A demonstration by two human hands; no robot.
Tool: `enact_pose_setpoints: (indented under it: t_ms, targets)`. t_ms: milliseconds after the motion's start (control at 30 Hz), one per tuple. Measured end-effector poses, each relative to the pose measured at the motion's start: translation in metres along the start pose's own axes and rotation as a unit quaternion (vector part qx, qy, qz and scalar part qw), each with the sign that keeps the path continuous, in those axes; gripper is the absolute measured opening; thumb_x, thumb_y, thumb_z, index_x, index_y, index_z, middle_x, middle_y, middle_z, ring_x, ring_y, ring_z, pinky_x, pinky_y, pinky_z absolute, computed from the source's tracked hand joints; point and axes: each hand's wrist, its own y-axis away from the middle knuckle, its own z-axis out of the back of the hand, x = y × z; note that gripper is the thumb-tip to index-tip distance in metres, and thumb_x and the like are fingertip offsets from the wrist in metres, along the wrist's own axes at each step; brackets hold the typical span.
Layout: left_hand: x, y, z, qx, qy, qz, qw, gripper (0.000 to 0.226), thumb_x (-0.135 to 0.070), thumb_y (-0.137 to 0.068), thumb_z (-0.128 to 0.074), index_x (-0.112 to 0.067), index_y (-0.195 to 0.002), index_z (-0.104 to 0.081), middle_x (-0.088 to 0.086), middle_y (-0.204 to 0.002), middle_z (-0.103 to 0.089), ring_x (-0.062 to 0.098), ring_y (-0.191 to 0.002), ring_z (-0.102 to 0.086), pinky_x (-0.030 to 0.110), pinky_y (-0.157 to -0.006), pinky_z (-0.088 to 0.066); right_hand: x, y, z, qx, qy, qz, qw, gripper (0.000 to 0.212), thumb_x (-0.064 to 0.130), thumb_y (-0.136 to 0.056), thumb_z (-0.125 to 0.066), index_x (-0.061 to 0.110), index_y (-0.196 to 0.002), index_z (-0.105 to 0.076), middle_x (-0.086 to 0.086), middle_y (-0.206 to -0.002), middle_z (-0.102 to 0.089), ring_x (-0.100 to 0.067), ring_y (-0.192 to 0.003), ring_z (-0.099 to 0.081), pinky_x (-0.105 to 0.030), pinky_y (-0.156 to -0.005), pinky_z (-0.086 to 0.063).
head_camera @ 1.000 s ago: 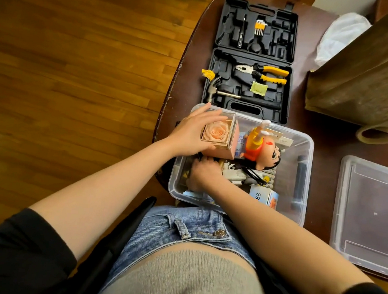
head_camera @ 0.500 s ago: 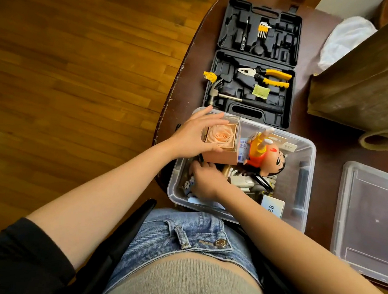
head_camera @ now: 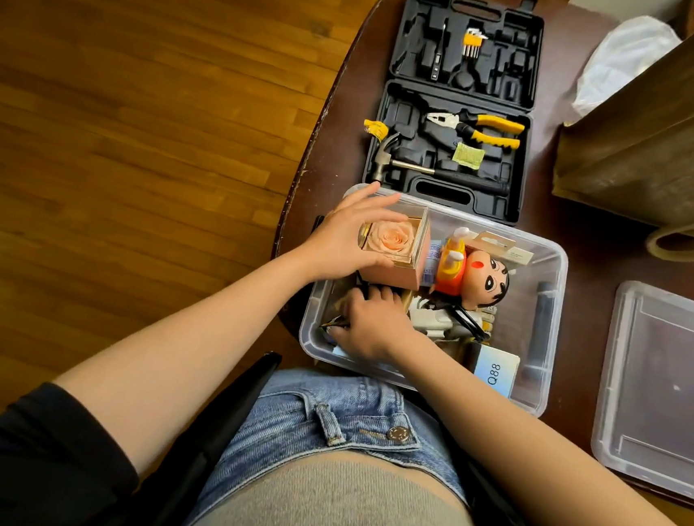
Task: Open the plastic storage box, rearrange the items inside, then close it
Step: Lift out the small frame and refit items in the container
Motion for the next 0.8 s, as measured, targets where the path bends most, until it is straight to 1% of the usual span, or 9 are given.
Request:
enact_pose_setpoints:
  t_ms: [133, 300, 367, 400, 467, 500, 567, 700, 800]
  targets:
    - [0.0, 0.003, -0.003, -0.029, 0.02, -0.002, 0.999, 0.056, -0.019, -0.072, -0.081, -0.018, -0.125, -0.061, -0.003, -0.149, -0.039, 0.011, -0.144, -0.017, 0.027, -0.114, -0.01, 0.006, -0.015, 0.005, 0.021, 0.037, -0.049, 0.998, 0.079, 0.062, -0.085, -0.045, 0.006, -0.14, -0.032, -0.02, -0.142, -0.037, -0.038, -0.127, -0.036, -0.043, -0.105, -0.03]
    - [0.0, 0.008, -0.006, -0.069, 0.04, 0.003, 0.997, 0.053, -0.017, -0.071, -0.082, -0.015, -0.12, -0.063, 0.0, -0.148, -0.041, 0.011, -0.143, -0.02, 0.021, -0.112, -0.01, -0.006, -0.011, 0.006, -0.008, 0.03, -0.015, 0.999, 0.069, 0.064, -0.084, -0.049, 0.007, -0.123, -0.054, -0.017, -0.127, -0.052, -0.034, -0.116, -0.047, -0.038, -0.095, -0.039]
    - [-0.001, 0.008, -0.005, -0.066, 0.04, 0.004, 0.997, 0.052, -0.017, -0.071, -0.082, -0.015, -0.119, -0.063, 0.001, -0.148, -0.041, 0.012, -0.143, -0.02, 0.022, -0.112, -0.01, -0.015, -0.007, 0.012, 0.002, 0.043, 0.009, 0.999, 0.068, 0.071, -0.076, -0.055, 0.011, -0.108, -0.061, -0.011, -0.113, -0.06, -0.029, -0.104, -0.054, -0.034, -0.082, -0.042]
    - [-0.002, 0.007, -0.005, -0.064, 0.039, 0.004, 0.997, 0.051, -0.017, -0.071, -0.081, -0.015, -0.119, -0.064, 0.001, -0.148, -0.041, 0.012, -0.143, -0.02, 0.022, -0.112, -0.01, -0.018, -0.007, 0.016, 0.018, 0.044, 0.021, 0.999, 0.063, 0.072, -0.073, -0.058, 0.012, -0.093, -0.062, -0.008, -0.102, -0.063, -0.026, -0.094, -0.057, -0.03, -0.073, -0.042]
    - [-0.003, 0.007, -0.005, -0.061, 0.036, 0.004, 0.997, 0.051, -0.018, -0.072, -0.081, -0.016, -0.119, -0.064, 0.001, -0.148, -0.04, 0.011, -0.143, -0.02, 0.021, -0.112, -0.01, -0.023, -0.006, 0.025, 0.04, 0.03, 0.034, 0.998, 0.057, 0.071, -0.071, -0.061, 0.014, -0.067, -0.054, -0.002, -0.078, -0.061, -0.021, -0.077, -0.055, -0.027, -0.059, -0.038]
    - [-0.003, 0.007, -0.005, -0.061, 0.035, 0.004, 0.998, 0.05, -0.018, -0.072, -0.081, -0.016, -0.119, -0.064, 0.001, -0.148, -0.04, 0.011, -0.143, -0.019, 0.02, -0.111, -0.009, -0.023, -0.006, 0.027, 0.037, 0.023, 0.039, 0.998, 0.056, 0.07, -0.071, -0.062, 0.016, -0.061, -0.051, 0.0, -0.071, -0.057, -0.02, -0.073, -0.054, -0.027, -0.057, -0.037]
    - [-0.002, 0.007, -0.004, -0.06, 0.035, 0.006, 0.998, 0.05, -0.018, -0.072, -0.081, -0.017, -0.119, -0.064, -0.001, -0.148, -0.041, 0.01, -0.143, -0.019, 0.02, -0.111, -0.009, -0.023, -0.003, 0.025, 0.004, 0.009, 0.042, 0.999, 0.054, 0.07, -0.07, -0.061, 0.017, -0.063, -0.054, 0.002, -0.069, -0.057, -0.019, -0.072, -0.055, -0.027, -0.059, -0.038]
    - [-0.002, 0.007, -0.003, -0.057, 0.039, 0.007, 0.998, 0.049, -0.017, -0.073, -0.081, -0.017, -0.119, -0.064, -0.001, -0.148, -0.041, 0.01, -0.142, -0.019, 0.02, -0.111, -0.009, -0.026, 0.008, 0.012, -0.109, -0.024, 0.05, 0.992, 0.065, 0.072, -0.068, -0.058, 0.013, -0.096, -0.062, -0.006, -0.098, -0.064, -0.024, -0.091, -0.057, -0.03, -0.074, -0.039]
    - [-0.002, 0.006, -0.003, -0.053, 0.034, 0.003, 0.998, 0.049, -0.018, -0.074, -0.08, -0.016, -0.12, -0.064, -0.001, -0.148, -0.041, 0.008, -0.142, -0.019, 0.017, -0.109, -0.008, -0.028, 0.015, 0.008, -0.153, -0.034, 0.059, 0.986, 0.071, 0.072, -0.069, -0.059, 0.01, -0.103, -0.061, -0.01, -0.107, -0.06, -0.026, -0.101, -0.053, -0.034, -0.088, -0.04]
